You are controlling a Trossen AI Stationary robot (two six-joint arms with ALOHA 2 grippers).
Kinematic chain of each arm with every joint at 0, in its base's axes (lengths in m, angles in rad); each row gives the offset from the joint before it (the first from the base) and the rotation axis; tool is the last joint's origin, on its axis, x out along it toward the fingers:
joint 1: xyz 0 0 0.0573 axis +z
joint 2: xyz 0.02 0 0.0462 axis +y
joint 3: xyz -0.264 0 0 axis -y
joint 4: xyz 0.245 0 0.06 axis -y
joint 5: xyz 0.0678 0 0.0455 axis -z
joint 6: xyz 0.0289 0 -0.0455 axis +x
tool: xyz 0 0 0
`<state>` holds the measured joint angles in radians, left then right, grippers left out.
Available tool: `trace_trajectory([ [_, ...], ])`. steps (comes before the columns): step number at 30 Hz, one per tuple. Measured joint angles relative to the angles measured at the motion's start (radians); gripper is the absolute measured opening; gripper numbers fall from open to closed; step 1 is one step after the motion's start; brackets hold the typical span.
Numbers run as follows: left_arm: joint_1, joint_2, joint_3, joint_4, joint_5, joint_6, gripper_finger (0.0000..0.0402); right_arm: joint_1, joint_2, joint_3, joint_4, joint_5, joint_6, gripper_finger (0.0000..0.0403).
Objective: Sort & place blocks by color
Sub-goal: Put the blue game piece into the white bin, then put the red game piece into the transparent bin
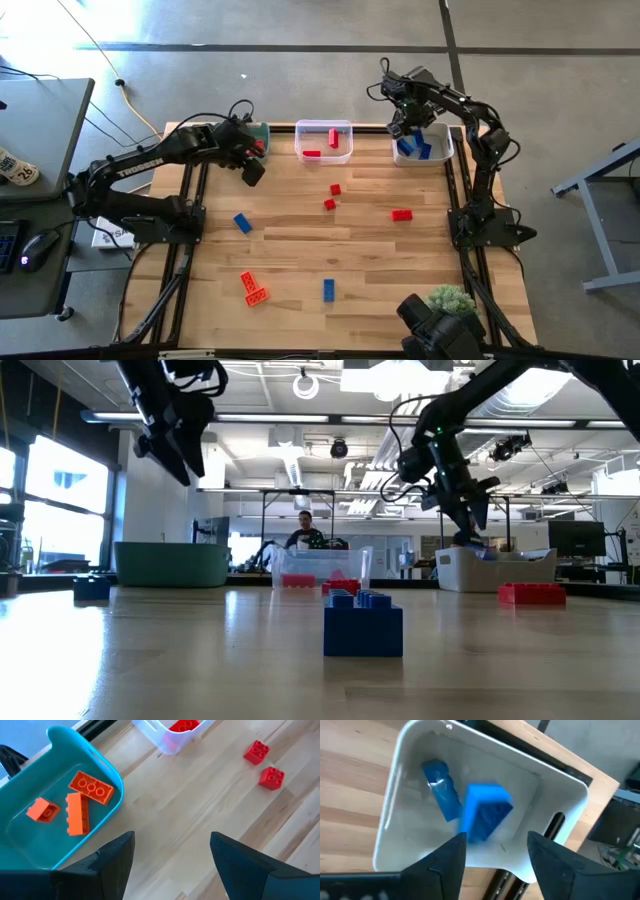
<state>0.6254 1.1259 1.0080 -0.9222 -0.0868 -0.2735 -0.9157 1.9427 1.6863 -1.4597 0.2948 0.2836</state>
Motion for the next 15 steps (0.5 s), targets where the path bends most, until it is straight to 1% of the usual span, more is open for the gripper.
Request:
trace_trajectory([
  [5, 0.000, -0.009, 0.000, -0.001, 0.012, 0.005, 0.0250, 0.002, 0.000, 0.000, -0.053, -0.004, 0.000, 0.0212],
  [9, 0.000, -0.009, 0.000, -0.001, 0.037, 0.030, 0.0250, 0.009, 0.000, 0.000, -0.114, -0.046, 0.043, 0.0214],
  [12, 0.000, -0.009, 0.000, -0.001, 0.049, 0.042, 0.0250, 0.036, -0.017, 0.000, -0.108, -0.073, 0.053, 0.0215],
  [15, 0.000, -0.009, 0.000, -0.001, 0.050, 0.042, 0.0250, 0.086, -0.050, 0.000, -0.112, -0.093, 0.060, 0.0215],
])
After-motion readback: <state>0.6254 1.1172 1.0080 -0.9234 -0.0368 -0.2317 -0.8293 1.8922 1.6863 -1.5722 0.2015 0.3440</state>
